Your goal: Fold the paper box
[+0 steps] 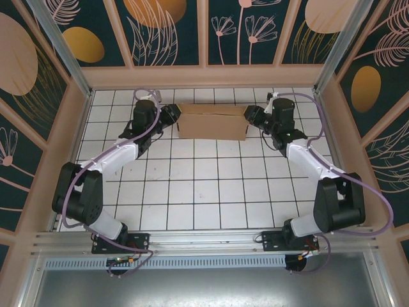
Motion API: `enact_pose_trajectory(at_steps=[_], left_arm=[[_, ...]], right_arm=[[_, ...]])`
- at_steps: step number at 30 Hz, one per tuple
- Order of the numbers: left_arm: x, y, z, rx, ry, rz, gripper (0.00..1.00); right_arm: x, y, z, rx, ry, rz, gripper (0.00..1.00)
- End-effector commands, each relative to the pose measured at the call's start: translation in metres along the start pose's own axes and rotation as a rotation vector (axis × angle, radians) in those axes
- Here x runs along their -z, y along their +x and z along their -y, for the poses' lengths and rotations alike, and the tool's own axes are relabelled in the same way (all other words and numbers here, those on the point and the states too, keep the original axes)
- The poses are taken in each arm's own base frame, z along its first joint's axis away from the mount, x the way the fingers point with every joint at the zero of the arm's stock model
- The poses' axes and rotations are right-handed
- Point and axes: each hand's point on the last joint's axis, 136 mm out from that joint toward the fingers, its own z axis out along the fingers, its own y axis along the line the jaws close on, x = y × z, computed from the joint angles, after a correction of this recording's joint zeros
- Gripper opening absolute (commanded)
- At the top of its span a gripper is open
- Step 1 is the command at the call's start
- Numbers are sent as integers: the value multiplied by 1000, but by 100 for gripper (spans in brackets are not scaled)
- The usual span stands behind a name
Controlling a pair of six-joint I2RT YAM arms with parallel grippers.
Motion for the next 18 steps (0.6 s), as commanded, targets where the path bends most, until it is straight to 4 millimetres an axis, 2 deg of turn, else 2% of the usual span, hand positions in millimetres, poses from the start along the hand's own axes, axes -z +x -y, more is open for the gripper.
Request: enact_pose_trajectory(at_steps=[1,4,7,14,18], left_arm=[[3,18,18,-103,155,20,25],[8,30,8,-146,181,50,24],[17,36,-1,-165,187,91,24],[40,58,-23,-132,148,90,27],[56,80,-39,-109,98,47,32]], right_arm=[[0,5,-42,153,-243,33,30],[-3,23,-32,173,-274,38,29],[1,38,-30,203,-319,59,26],[20,76,-27,239,-337,88,25],[31,104,-21,252,-287,72,29]])
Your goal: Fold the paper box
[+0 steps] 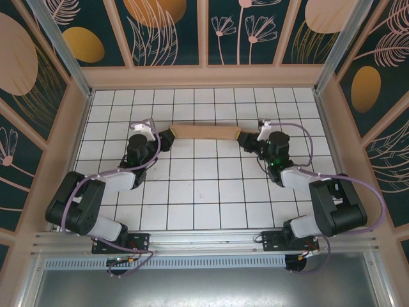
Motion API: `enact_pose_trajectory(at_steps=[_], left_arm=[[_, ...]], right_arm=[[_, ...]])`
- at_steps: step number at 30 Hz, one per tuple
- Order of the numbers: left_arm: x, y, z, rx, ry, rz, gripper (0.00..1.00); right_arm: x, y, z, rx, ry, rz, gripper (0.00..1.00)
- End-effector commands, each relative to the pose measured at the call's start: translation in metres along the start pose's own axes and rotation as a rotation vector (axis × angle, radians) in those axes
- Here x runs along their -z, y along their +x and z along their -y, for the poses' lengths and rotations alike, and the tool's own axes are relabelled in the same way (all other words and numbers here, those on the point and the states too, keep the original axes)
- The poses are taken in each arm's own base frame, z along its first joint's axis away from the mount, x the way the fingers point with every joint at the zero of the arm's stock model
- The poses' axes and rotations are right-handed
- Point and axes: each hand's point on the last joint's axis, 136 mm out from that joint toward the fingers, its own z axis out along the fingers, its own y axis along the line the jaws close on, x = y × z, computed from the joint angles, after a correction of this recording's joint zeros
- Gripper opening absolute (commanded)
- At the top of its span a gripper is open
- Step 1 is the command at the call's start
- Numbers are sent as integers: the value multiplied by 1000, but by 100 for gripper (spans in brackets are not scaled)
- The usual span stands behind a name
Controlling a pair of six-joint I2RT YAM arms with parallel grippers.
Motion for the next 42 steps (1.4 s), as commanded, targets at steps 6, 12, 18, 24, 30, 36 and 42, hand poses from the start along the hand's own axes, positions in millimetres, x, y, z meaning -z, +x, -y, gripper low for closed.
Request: enact_pose_trajectory(at_steps=[6,12,18,24,30,36,42], left_arm=[[17,48,-15,16,-60,-113,45],[-11,65,-36,12,-126,-179,52],[-30,55,-33,28,-136,-171,65],[-10,14,-18,-53,-178,-102,99],[45,-61,14,-138,-179,180,99],[97,-86,-27,-535,-471,371,99],[129,-69,-96,-595,-662,388,99]], right_arm=[[16,35,-6,23,-2,-2,35],[-16,52,30,-72,67,-135,44],[-33,46,43,-150,73,-151,52],[-6,10,22,-57,103,-77,99],[50,-55,-2,78,230,145,99],[92,-77,10,395,379,313,99],[116,-63,58,467,509,410,99]])
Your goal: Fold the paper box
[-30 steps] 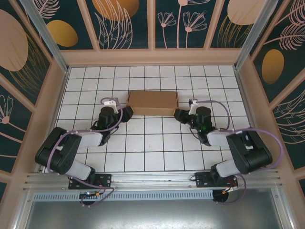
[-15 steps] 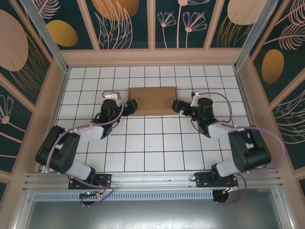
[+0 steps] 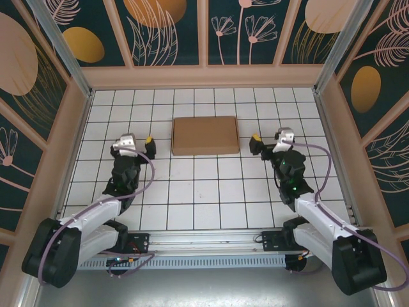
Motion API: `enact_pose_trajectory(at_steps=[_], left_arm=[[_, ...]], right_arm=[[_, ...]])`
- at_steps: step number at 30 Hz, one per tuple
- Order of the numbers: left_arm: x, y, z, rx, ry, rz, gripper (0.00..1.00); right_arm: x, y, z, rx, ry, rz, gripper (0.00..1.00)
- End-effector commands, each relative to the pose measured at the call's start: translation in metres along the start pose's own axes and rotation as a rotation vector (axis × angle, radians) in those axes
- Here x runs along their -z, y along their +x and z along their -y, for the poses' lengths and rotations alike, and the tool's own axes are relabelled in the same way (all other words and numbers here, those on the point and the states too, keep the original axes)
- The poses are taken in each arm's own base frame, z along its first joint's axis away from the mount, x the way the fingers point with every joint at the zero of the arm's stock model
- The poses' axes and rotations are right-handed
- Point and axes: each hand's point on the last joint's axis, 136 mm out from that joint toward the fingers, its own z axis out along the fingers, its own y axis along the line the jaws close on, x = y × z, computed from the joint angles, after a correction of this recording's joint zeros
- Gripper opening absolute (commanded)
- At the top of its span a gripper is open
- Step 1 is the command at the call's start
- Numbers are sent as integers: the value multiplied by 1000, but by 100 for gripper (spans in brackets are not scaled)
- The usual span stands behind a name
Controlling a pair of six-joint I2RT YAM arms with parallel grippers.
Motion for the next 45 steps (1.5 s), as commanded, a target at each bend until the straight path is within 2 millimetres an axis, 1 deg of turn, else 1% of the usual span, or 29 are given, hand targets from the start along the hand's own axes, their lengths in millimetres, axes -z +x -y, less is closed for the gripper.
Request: enact_pose_trajectory(at_steps=[1,2,3,4,5,6,7,8,9,10,11,13,14,15,16,18,19,20,22,32,45], left_arm=[[-4,0,-36,-47,-122,51,99],[-6,5,-43,-18,-130,51,99],[-11,4,-44,-20,-125,54,99],[-14,2,-40,-54,-93,63,99],[-15,0,-42,-59,-99,84,99],[-17,-4,-48,-53,-130,106,99],[-19,-8,-51,-46,-133,134,99],[-22,-11,-51,-40,-114,155,99],[-27,-6,-51,-42,-99,145,99],[-31,-2,-54,-34,-106,142,99],[-34,3,-58,-20,-112,143,99],[-38,7,-66,5,-146,141,99],[-45,13,-60,-13,-115,89,99],[-51,13,-55,-21,-80,75,99],[-53,14,-56,-11,-62,69,99],[-56,15,-56,-7,-49,58,99],[-57,16,-56,-7,-47,50,99],[-57,15,-56,-7,-47,54,99],[-58,16,-56,-5,-43,48,99],[-54,14,-57,-3,-43,60,99],[-55,14,-57,-5,-43,61,99]], right_arm=[[5,-3,39,48,136,89,99],[3,5,46,48,159,67,99],[1,13,53,68,179,45,99],[0,20,59,86,197,34,99],[0,25,66,78,219,33,99],[2,29,75,48,238,47,99],[5,29,82,17,235,84,99],[7,24,87,-6,227,129,99],[8,20,85,18,194,159,99],[5,22,78,55,142,153,99],[1,23,78,61,121,158,99],[-2,33,86,37,130,146,99],[-2,34,87,30,125,172,99],[-3,34,87,25,111,168,99],[-11,45,90,15,113,93,99],[-37,51,95,2,114,20,99],[-39,55,97,-2,125,-13,99],[-39,53,101,-14,142,3,99],[-40,53,102,-11,151,0,99],[-39,53,99,12,167,7,99],[-39,52,99,12,166,7,99]])
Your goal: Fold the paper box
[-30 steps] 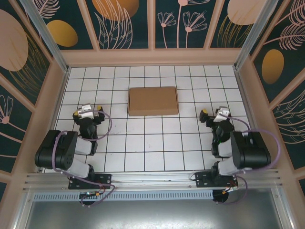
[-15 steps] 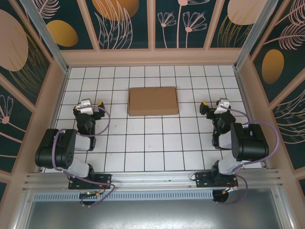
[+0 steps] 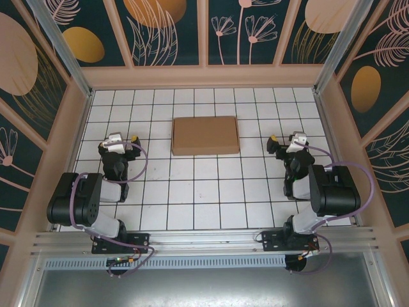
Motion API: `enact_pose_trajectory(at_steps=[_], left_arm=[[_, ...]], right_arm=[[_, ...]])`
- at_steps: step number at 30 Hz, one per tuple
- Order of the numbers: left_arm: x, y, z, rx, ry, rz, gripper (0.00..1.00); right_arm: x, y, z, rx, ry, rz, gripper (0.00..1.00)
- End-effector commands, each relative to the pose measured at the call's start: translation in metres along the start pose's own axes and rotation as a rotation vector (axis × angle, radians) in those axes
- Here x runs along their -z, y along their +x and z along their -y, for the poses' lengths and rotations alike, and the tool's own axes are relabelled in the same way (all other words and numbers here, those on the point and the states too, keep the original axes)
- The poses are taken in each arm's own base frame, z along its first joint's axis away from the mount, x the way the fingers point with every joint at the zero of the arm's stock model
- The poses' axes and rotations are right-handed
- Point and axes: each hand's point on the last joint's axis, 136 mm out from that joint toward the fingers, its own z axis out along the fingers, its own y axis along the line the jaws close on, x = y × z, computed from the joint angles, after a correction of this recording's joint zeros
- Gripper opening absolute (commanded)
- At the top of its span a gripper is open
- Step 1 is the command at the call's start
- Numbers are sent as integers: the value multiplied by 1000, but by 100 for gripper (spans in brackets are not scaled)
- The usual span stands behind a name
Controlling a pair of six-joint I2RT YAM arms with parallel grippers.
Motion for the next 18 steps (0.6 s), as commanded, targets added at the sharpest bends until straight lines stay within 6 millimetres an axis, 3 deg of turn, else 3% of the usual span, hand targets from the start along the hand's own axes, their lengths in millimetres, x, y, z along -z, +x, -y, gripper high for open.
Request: enact_pose_trajectory(at_steps=[1,18], left_arm=[[0,-9,0,19,8,33,99],[-2,-8,1,19,11,26,99]], right_arm=[[1,-2,2,7,13,7,99],[1,-2,1,6,12,8,99]])
